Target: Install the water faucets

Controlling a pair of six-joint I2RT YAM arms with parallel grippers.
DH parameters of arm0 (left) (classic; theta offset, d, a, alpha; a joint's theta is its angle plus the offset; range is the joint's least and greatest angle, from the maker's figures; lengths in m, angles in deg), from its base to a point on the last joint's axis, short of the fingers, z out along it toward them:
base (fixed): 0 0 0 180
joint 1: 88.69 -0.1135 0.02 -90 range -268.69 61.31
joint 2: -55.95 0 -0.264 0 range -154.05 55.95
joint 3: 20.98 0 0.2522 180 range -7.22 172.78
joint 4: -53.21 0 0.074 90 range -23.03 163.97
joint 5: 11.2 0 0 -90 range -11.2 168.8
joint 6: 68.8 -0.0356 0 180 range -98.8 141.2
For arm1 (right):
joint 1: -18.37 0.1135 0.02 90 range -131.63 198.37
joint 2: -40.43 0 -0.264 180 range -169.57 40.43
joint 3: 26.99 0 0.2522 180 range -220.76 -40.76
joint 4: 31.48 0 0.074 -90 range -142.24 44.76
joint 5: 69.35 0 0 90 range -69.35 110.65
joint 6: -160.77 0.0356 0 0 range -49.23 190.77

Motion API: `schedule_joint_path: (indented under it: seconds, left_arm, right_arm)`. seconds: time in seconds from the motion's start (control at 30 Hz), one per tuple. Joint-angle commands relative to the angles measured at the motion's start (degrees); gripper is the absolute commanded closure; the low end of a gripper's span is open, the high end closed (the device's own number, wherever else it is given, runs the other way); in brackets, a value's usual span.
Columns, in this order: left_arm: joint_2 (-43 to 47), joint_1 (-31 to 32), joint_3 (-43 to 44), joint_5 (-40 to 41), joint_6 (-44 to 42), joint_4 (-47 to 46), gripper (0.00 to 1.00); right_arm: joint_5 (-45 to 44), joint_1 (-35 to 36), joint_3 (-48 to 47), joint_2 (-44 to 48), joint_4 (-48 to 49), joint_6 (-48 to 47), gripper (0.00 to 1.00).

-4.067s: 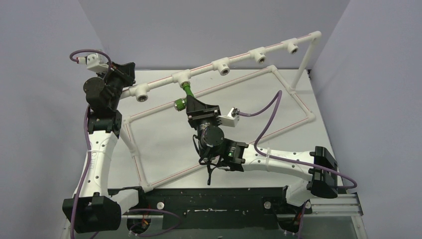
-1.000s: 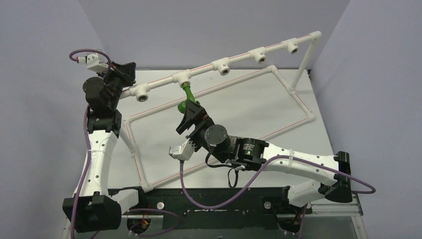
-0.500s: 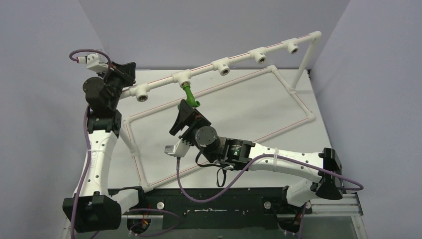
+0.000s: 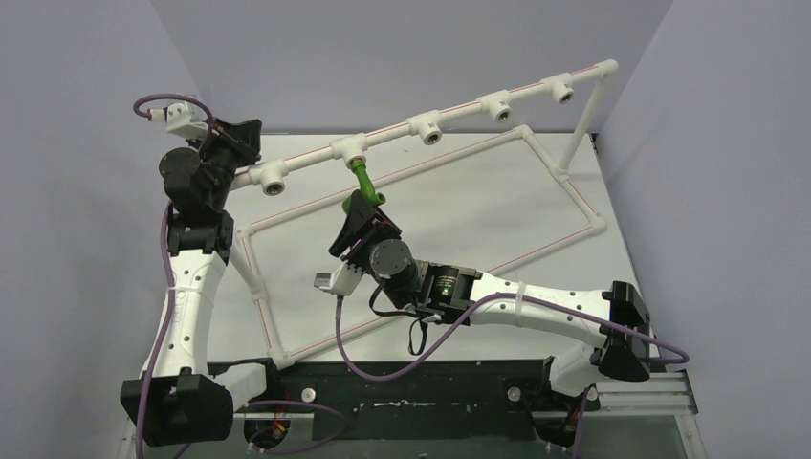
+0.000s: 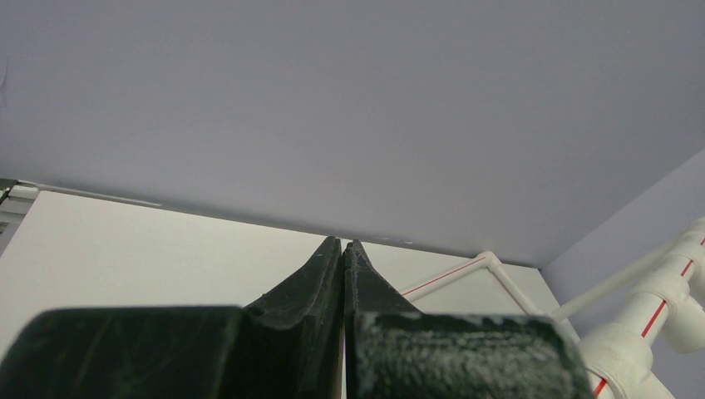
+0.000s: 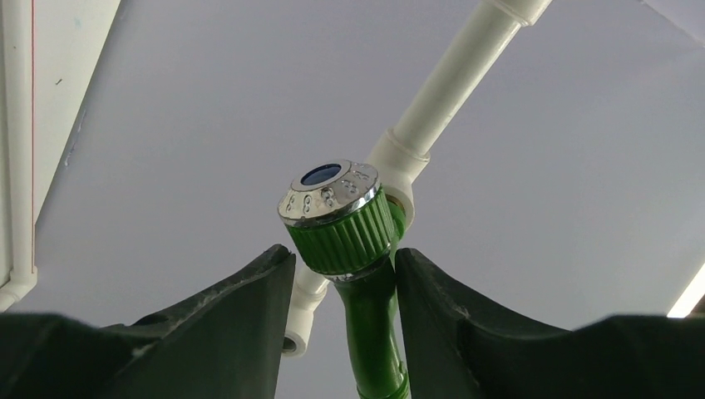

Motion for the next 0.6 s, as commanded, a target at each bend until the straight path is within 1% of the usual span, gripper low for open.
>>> schedule_joint_path:
  seconds: [0.0,0.1,0.23,0.3,0.33,0.37,0.4,0.43,0.57]
  left_arm:
    - [-7.59,-0.87,-7.02,-0.51,-0.15,19.06,1.0]
    - [-7.57,-0.89,-7.06,-0.49,-0.04,19.05,1.0]
    - [-7.66,-0.89,-7.07,-0.51,0.06,19.09,1.0]
    - [-7.66,-0.89,-7.04,-0.42,0.02,19.04,1.0]
    - [-7.66,-0.89,-7.02,-0.42,0.01,19.08,1.0]
    - [-7.66,-0.89,-7.02,-0.42,0.04,19.04,1.0]
    - [-7.61,-0.89,-7.02,-0.36,0.04,19.04,1.0]
    - [-7.65,-0.84,-7.08,-0.34,0.02,19.04,1.0]
    - [-7.58,-0.89,-7.08,-0.26,-0.03,19.04,1.0]
  right_arm:
    - [-2.39,-0.55,-2.37,-0.46,4.01,0.08,0.55]
    - [-2.82,-0.55,-2.52,-0.57,4.98,-0.03,0.62]
    - [-2.84,-0.55,-2.65,-0.56,5.4,0.6,0.76]
    - [-2.72,-0.55,-2.76,-0.53,5.57,1.47,0.84]
    - [-2.38,-0.55,-2.82,-0.41,5.73,2.28,0.9]
    - [-1.91,-0.5,-2.97,-0.34,5.89,3.42,0.92]
    - [-1.28,-0.46,-3.26,-0.29,5.98,5.12,0.98]
    - [-0.9,-0.42,-3.64,-0.29,5.9,6.68,1.0]
    - [0.65,-0.05,-4.14,-0.06,7.1,13.49,1.0]
